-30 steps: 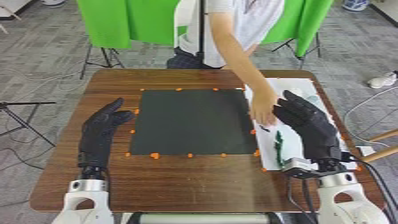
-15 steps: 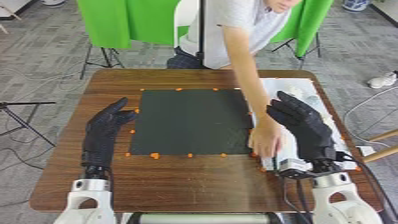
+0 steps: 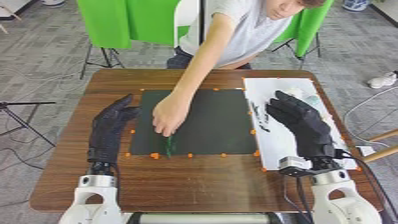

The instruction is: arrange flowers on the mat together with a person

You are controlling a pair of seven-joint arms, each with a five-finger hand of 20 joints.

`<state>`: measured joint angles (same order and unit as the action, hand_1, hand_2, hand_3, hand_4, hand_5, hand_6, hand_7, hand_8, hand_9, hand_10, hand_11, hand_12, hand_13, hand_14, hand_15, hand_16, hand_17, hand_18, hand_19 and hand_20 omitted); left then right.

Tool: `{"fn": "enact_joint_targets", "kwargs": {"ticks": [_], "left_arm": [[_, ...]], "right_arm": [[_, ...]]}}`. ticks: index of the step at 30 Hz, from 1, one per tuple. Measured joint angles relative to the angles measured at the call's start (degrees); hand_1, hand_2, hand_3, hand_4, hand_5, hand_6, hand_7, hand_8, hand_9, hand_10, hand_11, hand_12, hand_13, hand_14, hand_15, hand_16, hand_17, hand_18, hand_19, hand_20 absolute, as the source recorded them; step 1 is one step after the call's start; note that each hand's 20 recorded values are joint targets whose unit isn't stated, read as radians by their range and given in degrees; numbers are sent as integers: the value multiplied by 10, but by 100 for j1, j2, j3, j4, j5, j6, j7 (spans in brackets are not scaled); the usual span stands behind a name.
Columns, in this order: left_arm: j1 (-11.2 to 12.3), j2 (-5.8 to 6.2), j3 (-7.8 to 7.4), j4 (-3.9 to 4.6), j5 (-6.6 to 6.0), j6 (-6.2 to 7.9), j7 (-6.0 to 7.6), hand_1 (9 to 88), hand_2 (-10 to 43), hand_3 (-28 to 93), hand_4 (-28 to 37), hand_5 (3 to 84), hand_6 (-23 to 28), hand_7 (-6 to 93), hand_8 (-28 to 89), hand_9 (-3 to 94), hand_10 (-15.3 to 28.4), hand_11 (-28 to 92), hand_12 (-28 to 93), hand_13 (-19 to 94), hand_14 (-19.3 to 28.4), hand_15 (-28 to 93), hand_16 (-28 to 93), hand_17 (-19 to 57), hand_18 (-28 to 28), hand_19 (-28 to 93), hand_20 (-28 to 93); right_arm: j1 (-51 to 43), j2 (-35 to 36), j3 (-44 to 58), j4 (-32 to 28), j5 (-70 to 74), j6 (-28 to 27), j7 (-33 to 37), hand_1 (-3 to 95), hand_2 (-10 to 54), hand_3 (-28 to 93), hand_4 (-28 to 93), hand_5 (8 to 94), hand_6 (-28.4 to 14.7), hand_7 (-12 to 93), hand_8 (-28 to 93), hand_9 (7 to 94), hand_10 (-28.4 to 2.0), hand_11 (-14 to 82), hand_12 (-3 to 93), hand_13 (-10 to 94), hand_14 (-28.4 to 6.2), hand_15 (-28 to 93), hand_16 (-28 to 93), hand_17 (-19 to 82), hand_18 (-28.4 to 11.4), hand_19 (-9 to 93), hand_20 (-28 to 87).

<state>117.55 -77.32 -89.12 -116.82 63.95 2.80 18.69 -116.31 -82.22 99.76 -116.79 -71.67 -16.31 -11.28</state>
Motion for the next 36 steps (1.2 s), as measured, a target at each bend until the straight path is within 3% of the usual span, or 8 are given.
{"fn": "enact_joint_targets", "kwargs": {"ticks": [14, 36], "left_arm": [[159, -14, -55, -86, -5, 20, -25, 264, -55, 673, -171, 492, 21, 143, -63, 518, 147, 245, 168, 388, 180, 327, 27, 49, 144, 150, 202], [167, -15, -57, -79, 4, 13, -107, 261, -55, 676, -171, 490, 22, 144, -63, 517, 147, 247, 167, 385, 181, 328, 27, 45, 142, 149, 198]], "right_arm": [[-112, -2, -31, -12, 8, -33, 144, 118, -63, 735, -188, 472, -19, 109, -75, 474, -151, 58, 148, 392, -149, 128, 168, 193, -162, 66, 267], [-144, -36, -6, -15, 11, -25, 159, 86, -44, 709, -209, 474, -20, 104, -74, 476, -154, 59, 148, 396, -157, 127, 179, 191, -162, 71, 269]]}}
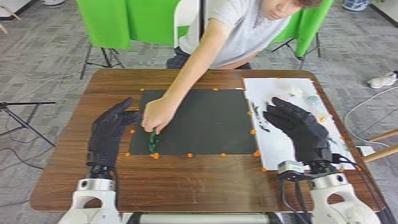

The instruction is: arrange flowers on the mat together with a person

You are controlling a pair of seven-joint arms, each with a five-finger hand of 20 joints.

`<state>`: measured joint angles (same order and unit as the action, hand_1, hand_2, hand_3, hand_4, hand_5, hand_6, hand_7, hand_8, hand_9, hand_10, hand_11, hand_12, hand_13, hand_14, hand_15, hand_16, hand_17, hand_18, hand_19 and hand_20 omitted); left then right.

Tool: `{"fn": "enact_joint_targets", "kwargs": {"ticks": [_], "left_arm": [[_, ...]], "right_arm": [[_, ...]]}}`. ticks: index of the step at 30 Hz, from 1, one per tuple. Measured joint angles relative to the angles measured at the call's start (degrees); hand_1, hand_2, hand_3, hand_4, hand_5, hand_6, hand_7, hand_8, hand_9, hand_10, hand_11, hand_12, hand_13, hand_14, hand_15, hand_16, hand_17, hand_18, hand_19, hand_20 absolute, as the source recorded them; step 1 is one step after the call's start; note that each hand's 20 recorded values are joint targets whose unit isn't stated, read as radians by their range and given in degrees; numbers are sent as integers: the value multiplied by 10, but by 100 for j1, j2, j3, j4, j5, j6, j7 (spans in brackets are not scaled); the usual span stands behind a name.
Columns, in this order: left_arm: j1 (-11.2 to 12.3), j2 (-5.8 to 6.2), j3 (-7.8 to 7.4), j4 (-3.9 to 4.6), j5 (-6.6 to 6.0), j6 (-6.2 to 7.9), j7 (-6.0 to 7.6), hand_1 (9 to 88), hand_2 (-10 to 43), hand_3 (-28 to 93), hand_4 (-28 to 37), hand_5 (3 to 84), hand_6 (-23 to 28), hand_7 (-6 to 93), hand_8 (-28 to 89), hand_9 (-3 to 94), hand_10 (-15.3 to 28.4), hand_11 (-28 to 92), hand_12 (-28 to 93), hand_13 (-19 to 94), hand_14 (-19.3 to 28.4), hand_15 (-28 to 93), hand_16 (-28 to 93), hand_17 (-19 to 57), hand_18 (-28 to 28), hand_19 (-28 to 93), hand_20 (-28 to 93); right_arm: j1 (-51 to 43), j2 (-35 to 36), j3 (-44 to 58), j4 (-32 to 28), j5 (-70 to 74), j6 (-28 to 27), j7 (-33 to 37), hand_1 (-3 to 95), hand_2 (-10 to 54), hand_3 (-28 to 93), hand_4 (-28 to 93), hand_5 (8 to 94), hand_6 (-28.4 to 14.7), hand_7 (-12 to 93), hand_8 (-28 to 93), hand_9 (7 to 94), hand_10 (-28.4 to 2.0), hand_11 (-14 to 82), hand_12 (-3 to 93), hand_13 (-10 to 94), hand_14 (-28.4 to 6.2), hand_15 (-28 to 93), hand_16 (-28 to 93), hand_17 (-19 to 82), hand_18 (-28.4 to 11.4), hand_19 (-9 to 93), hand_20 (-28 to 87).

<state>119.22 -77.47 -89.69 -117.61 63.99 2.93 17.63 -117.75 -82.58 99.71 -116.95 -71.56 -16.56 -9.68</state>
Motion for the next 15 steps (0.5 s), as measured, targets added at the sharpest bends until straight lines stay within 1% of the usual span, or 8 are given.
{"fn": "enact_joint_targets", "kwargs": {"ticks": [6, 12, 15], "left_arm": [[9, 0, 5, 2, -6, 15, 23, 262, -56, 677, -170, 494, 21, 148, -64, 523, 147, 251, 168, 391, 180, 334, 27, 46, 142, 150, 197], [22, 7, 11, -4, -78, 178, 150, 265, -55, 677, -172, 495, 21, 148, -64, 524, 148, 252, 168, 394, 180, 338, 26, 49, 142, 147, 197], [10, 8, 11, 0, -83, 190, 166, 265, -54, 676, -173, 495, 21, 148, -64, 524, 148, 253, 168, 392, 179, 337, 26, 49, 142, 146, 198]], "right_arm": [[-16, -8, 5, -27, -75, -8, 28, 93, -34, 712, -202, 474, -21, 104, -74, 476, -154, 59, 148, 398, -159, 127, 182, 191, -162, 72, 269], [-33, -15, -2, -42, -102, -6, 76, 95, -30, 711, -199, 474, -21, 104, -74, 477, -154, 59, 148, 397, -158, 126, 185, 190, -162, 75, 269], [-17, -13, -9, -40, -112, -6, 78, 100, -32, 712, -197, 474, -21, 104, -74, 477, -154, 59, 149, 397, -159, 126, 186, 190, -163, 76, 269]]}}
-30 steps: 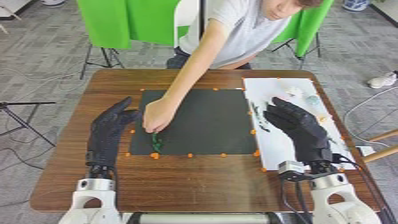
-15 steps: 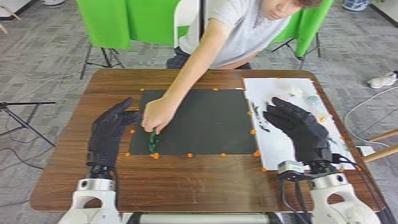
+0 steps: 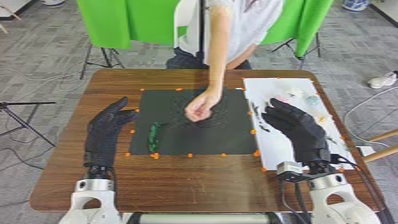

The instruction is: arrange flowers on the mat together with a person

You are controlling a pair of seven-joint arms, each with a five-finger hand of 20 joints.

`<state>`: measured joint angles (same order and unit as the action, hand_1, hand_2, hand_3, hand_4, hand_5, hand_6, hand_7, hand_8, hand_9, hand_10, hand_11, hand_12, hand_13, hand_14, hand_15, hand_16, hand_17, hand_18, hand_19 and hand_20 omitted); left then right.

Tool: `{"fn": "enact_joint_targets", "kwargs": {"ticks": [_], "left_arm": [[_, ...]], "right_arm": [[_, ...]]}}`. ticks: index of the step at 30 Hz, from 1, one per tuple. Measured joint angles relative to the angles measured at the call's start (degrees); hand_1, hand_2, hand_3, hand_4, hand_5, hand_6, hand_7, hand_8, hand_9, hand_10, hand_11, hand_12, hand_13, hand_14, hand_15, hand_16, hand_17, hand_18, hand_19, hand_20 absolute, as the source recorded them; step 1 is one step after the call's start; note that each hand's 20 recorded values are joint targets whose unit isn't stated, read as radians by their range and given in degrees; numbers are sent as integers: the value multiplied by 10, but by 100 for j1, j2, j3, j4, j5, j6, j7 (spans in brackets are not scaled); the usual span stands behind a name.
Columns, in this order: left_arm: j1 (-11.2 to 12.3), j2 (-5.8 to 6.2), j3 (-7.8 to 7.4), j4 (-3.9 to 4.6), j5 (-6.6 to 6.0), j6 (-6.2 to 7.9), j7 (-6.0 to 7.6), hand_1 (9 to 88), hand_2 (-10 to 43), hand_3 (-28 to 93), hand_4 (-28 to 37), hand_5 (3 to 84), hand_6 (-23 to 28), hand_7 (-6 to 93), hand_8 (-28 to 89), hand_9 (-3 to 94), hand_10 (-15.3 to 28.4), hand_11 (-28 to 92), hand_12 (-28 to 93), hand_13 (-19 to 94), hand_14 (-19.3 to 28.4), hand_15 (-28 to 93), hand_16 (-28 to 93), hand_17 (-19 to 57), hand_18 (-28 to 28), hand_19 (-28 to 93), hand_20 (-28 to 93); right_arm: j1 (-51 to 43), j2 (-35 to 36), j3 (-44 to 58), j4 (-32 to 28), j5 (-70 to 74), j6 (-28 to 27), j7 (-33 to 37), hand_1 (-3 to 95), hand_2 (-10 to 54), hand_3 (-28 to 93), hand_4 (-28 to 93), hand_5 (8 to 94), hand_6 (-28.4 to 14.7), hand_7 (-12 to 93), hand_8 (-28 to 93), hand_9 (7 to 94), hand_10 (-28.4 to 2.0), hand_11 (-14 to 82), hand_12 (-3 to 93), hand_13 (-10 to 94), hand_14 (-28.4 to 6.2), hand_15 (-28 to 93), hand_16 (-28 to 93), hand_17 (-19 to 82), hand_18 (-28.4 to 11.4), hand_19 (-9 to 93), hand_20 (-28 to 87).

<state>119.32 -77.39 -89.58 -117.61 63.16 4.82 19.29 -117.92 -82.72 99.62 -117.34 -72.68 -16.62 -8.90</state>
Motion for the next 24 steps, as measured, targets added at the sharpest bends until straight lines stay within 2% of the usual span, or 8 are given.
{"fn": "enact_joint_targets", "kwargs": {"ticks": [5, 9, 12, 16, 17, 21, 24], "left_arm": [[-2, -2, 1, 4, 6, -9, -9, 263, -55, 678, -172, 496, 21, 150, -64, 523, 148, 254, 168, 391, 180, 339, 26, 48, 142, 147, 198], [31, -2, -9, -20, -9, 4, -22, 263, -56, 679, -173, 496, 22, 150, -65, 523, 148, 254, 167, 391, 180, 341, 24, 47, 142, 147, 197], [39, 0, -17, -24, -14, 7, -22, 263, -55, 679, -174, 496, 23, 150, -65, 523, 147, 255, 166, 390, 181, 342, 24, 47, 142, 147, 198], [37, 1, -19, -23, -9, 7, -29, 263, -55, 680, -174, 496, 23, 150, -66, 522, 147, 256, 166, 390, 181, 342, 23, 46, 142, 149, 198], [38, 1, -19, -23, -7, 7, -35, 263, -55, 680, -173, 496, 22, 150, -66, 522, 147, 256, 166, 390, 181, 342, 23, 46, 142, 149, 198], [56, 2, -23, -24, 0, 7, -58, 263, -55, 679, -174, 495, 22, 151, -66, 521, 148, 256, 166, 389, 181, 343, 23, 46, 142, 149, 197], [76, 14, -36, -32, 1, 7, -71, 263, -55, 678, -174, 494, 22, 150, -67, 521, 148, 255, 166, 389, 180, 341, 22, 46, 142, 150, 197]], "right_arm": [[4, 0, -3, 0, -11, 0, 13, 135, -86, 736, -196, 474, -21, 106, -74, 485, -152, 62, 153, 413, -149, 132, 190, 200, -164, 89, 280], [-14, 4, -63, -24, -145, 167, -64, 174, -95, 713, -233, 500, -17, 144, -87, 537, -152, 78, 163, 473, -145, 152, 196, 241, -161, 162, 334], [-56, 36, -199, -151, -469, 872, -192, 181, -95, 694, -270, 514, -19, 153, -91, 558, -151, 91, 170, 503, -141, 161, 203, 259, -167, 213, 370], [-87, 121, -234, -385, -986, 2020, -259, 212, -95, 635, -282, 546, -29, 156, -87, 613, -152, 138, 183, 599, -139, 197, 226, 302, -173, 360, 436], [-89, 155, -197, -446, -1113, 2202, -248, 221, -95, 631, -282, 558, -32, 155, -83, 640, -156, 146, 185, 625, -137, 217, 229, 312, -177, 405, 437], [-123, 370, 50, -679, -1883, 2666, 26, 296, -95, 677, -273, 581, -39, 158, -78, 671, -154, 161, 189, 666, -121, 250, 228, 335, -176, 465, 442], [-198, 595, 330, -865, -2981, 2986, 740, 337, -95, 684, -245, 591, -37, 166, -76, 680, -151, 167, 190, 682, -114, 269, 225, 343, -175, 497, 440]]}}
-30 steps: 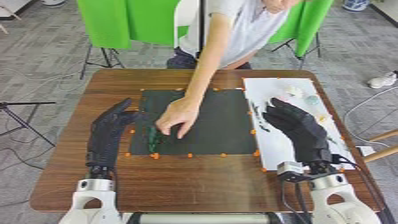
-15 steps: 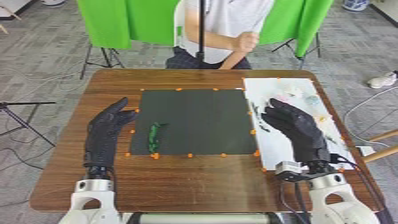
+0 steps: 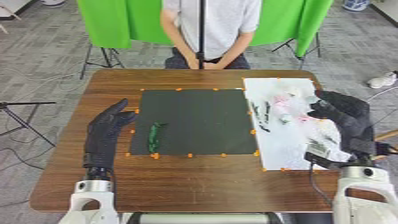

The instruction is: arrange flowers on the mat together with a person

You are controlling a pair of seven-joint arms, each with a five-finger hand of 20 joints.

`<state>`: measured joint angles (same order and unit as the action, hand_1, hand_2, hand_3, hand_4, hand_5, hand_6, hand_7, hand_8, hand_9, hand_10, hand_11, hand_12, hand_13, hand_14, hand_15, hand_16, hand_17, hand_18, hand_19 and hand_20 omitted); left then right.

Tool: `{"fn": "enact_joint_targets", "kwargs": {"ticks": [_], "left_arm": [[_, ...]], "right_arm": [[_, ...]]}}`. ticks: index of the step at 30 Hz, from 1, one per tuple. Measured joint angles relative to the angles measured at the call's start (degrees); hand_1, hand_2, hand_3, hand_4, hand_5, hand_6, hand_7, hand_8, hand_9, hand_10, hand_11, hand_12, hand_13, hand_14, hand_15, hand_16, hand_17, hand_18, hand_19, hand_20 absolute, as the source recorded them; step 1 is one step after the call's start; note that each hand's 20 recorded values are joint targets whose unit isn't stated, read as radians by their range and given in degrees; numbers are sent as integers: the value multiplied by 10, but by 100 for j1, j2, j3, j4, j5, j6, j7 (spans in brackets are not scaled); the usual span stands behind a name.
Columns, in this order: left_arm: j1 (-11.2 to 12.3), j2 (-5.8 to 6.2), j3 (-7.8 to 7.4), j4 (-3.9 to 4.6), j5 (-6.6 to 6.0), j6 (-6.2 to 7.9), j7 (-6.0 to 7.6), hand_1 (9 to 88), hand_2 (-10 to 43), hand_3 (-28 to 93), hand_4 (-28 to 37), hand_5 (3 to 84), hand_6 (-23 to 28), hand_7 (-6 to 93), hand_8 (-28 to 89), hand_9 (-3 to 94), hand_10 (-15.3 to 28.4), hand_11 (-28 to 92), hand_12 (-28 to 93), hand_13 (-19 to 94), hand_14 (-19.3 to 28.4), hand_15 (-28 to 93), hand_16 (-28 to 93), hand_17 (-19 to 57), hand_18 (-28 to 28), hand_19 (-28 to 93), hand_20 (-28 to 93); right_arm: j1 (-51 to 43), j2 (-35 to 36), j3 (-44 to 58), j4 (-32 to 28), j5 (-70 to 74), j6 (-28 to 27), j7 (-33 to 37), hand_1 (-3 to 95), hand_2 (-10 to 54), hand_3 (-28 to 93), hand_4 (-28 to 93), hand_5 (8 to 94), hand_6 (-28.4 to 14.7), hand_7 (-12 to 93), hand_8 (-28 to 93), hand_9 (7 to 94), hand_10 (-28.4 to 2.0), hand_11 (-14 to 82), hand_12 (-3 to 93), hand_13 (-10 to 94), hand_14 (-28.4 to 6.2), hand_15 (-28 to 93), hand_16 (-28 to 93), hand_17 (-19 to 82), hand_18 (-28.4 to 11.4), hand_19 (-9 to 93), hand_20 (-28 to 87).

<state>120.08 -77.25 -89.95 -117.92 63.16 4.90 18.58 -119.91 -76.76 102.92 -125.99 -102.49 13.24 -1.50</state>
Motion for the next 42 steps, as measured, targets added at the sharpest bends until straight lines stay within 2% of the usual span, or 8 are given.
{"fn": "enact_joint_targets", "kwargs": {"ticks": [4, 9, 16, 20, 23, 29, 37, 42], "left_arm": [[1, 23, -10, 0, 17, 0, -23, 264, -53, 677, -174, 493, 22, 150, -66, 520, 147, 255, 166, 388, 180, 340, 22, 45, 142, 151, 197], [18, 28, -22, -3, 42, -1, -68, 263, -53, 676, -173, 492, 22, 148, -66, 517, 147, 253, 166, 385, 180, 337, 22, 45, 142, 152, 197], [55, 30, -51, -17, 75, -5, -130, 264, -53, 675, -173, 490, 23, 146, -65, 516, 147, 251, 166, 384, 180, 336, 24, 44, 142, 154, 197], [105, 38, -77, -46, 82, -5, -156, 263, -53, 675, -173, 489, 23, 144, -64, 515, 146, 250, 166, 383, 181, 334, 24, 44, 142, 154, 197], [144, 41, -97, -61, 82, -4, -170, 262, -53, 675, -173, 489, 23, 144, -63, 514, 147, 250, 167, 381, 182, 334, 25, 43, 142, 155, 196], [160, 48, -107, -61, 95, -9, -219, 262, -52, 673, -173, 487, 23, 141, -63, 512, 149, 248, 167, 379, 182, 331, 25, 42, 142, 155, 196], [179, 60, -118, -66, 97, -12, -250, 262, -51, 671, -171, 487, 23, 141, -62, 512, 148, 247, 168, 379, 182, 329, 26, 41, 143, 155, 196], [180, 72, -121, -66, 97, -12, -258, 262, -51, 670, -172, 487, 23, 140, -62, 512, 148, 247, 168, 378, 182, 330, 26, 40, 143, 156, 196]], "right_arm": [[-103, 194, 415, -87, -1211, 21, 981, 355, -95, 676, -243, 600, -37, 169, -76, 689, -147, 172, 191, 697, -107, 292, 229, 348, -178, 539, 447], [-177, 435, 539, -34, -2337, -41, 1726, 318, -95, 652, -277, 607, -45, 149, -72, 695, -153, 172, 194, 708, -107, 320, 233, 342, -189, 576, 442], [-308, 768, 697, 55, -3979, -1455, 2309, 291, -95, 628, -282, 600, -56, 119, -64, 700, -161, 165, 195, 742, -108, 370, 234, 331, -218, 689, 498], [-343, 1035, 645, 254, -4062, -1614, 2505, 293, -95, 612, -283, 604, -58, 114, -61, 707, -163, 163, 194, 766, -101, 373, 234, 350, -220, 710, 504], [-324, 1205, 563, 422, -4078, -1734, 2581, 293, -95, 610, -283, 617, -57, 113, -59, 725, -153, 168, 194, 794, -89, 376, 238, 378, -215, 733, 506], [-293, 1394, 380, 581, -4239, -2194, 2674, 296, -95, 606, -283, 645, -56, 116, -58, 765, -145, 166, 186, 890, -53, 376, 265, 482, -188, 874, 534], [-291, 1559, 80, 819, -4425, -2142, 2784, 336, -95, 625, -282, 712, -44, 145, -63, 834, -136, 189, 190, 937, -30, 403, 282, 547, -166, 931, 500], [-259, 1631, -149, 967, -4530, -2028, 2873, 412, -95, 629, -280, 742, -32, 172, -64, 859, -126, 221, 199, 937, -24, 445, 273, 570, -157, 932, 524]]}}
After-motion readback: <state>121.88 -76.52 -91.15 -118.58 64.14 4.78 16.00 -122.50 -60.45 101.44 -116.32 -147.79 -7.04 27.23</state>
